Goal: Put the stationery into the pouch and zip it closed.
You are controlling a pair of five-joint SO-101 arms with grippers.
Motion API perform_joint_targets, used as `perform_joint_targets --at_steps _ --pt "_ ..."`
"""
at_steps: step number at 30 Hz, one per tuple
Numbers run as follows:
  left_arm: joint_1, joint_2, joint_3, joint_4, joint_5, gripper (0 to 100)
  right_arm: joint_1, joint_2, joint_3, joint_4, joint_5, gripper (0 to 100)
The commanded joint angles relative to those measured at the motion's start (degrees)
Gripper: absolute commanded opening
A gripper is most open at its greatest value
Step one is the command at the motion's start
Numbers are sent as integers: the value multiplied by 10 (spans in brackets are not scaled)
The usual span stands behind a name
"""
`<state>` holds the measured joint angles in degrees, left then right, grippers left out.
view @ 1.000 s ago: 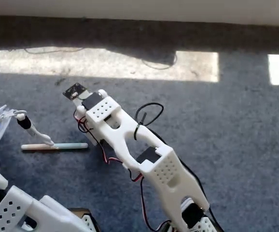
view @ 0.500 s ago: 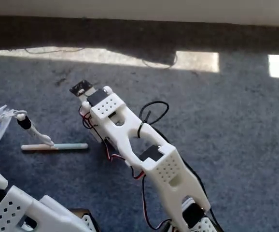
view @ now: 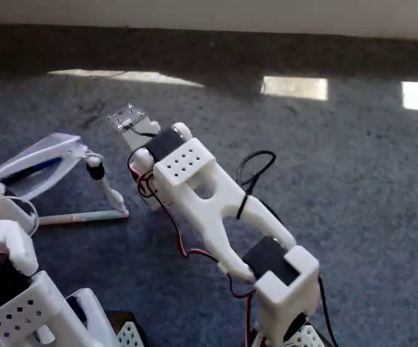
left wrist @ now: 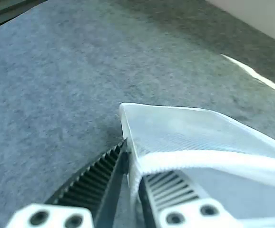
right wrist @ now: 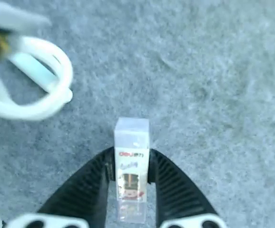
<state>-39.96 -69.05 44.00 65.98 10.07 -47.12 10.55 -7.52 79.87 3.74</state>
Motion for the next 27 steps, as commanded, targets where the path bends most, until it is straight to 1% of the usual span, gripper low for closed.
perform_joint_targets --at_steps 1,6,12,17,20,24,27 --pt "76 -1 -58 11 -14 11 2 -155 96 -77 -2 5" --pt "119 -1 -82 38 -15 11 2 -316 225 -171 -1 5" --pt "166 0 -96 55 -42 11 1 -473 321 -236 -1 5" --pt "172 0 -96 55 -42 11 0 -582 372 -272 -5 5" --pt "173 2 -95 55 -42 11 -1 -640 415 -313 -5 5" --pt "180 60 -103 57 -42 11 -2 -722 478 -372 -5 5" --pt "191 124 -136 85 -43 11 -11 -786 524 -415 -5 5"
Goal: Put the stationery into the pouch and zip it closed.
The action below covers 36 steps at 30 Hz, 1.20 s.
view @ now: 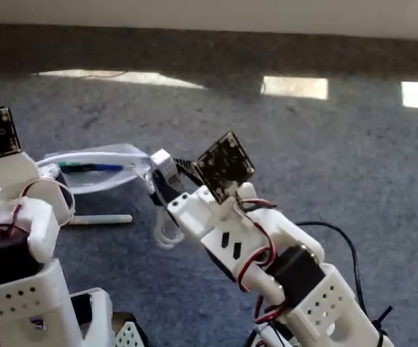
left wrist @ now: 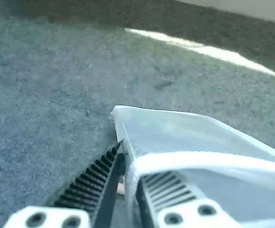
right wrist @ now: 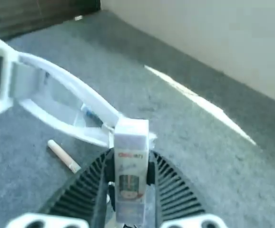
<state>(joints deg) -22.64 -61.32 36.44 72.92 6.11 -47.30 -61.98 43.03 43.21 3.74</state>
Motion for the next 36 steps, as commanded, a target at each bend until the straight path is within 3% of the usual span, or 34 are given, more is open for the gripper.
perform_joint_targets --at_steps 1,7,14,31,36 --pt "19 64 -73 27 -4 11 -17 -82 34 -64 -5 5" --pt "22 105 -99 49 -4 10 -76 -163 126 -175 -4 5" --pt "34 106 -98 51 -4 11 -96 -158 270 -467 -1 5" --pt "33 104 -86 51 -4 10 -96 250 214 -870 -2 5" --pt "33 104 -86 51 -4 10 -96 311 213 -903 -2 5"
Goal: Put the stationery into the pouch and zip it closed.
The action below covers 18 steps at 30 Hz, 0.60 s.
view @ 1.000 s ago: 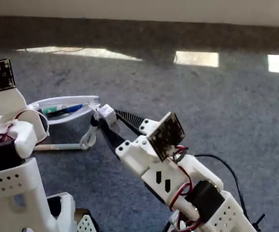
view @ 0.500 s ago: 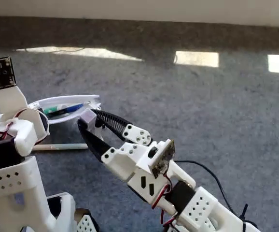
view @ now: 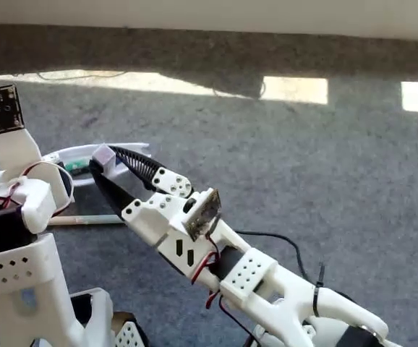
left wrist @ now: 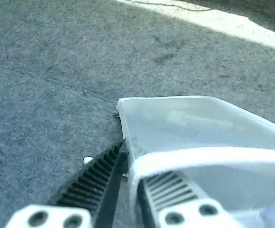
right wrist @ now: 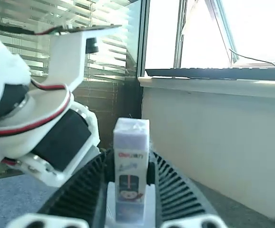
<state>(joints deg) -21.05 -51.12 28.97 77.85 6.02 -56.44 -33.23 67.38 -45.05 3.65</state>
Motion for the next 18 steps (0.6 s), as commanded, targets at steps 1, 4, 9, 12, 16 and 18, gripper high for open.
perform_joint_targets --at_steps 1,4,9,12,16,18 --pt "17 2 -11 2 -3 10 -5 33 -31 -21 -1 5" --pt "17 2 -11 2 -3 10 -4 54 -56 -22 -4 5" --pt "16 2 -11 2 -3 10 -4 78 -88 -20 -4 5" --pt "16 2 -11 2 -3 10 -6 93 -87 -20 -4 10" --pt "15 2 -10 2 -3 10 -6 102 -87 -19 -4 53" --pt "15 2 -10 2 -3 10 -6 101 -87 -19 -4 111"
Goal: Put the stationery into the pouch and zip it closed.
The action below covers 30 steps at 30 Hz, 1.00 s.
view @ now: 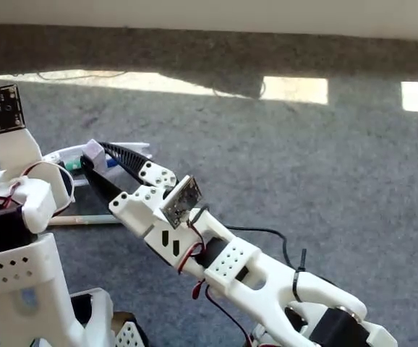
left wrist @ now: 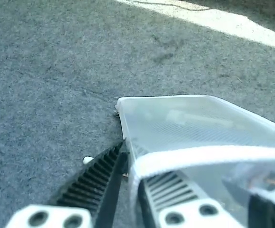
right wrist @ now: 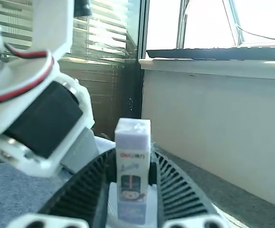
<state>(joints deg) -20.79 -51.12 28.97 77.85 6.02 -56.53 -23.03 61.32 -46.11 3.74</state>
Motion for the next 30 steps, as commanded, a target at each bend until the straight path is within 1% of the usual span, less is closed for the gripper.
perform_joint_targets --at_steps 1,2,15,18,21,24,28,30 --pt "13 2 -10 2 -3 10 -5 -1 -27 -8 -4 135" --pt "13 2 -10 2 -3 9 -5 -1 -27 -8 -4 146" --pt "13 2 2 -2 -4 11 -1 -12 -24 -7 -3 147" --pt "12 2 2 -3 -4 11 -1 -57 -4 28 -3 147" --pt "12 2 1 -3 -4 11 -3 -132 18 91 -4 147" --pt "7 2 0 -3 -3 11 -5 -208 33 196 -5 147" --pt "-40 2 -3 -3 1 9 -6 -284 34 352 -5 147" --pt "-61 2 -3 -3 2 8 -6 -310 33 414 -5 147"
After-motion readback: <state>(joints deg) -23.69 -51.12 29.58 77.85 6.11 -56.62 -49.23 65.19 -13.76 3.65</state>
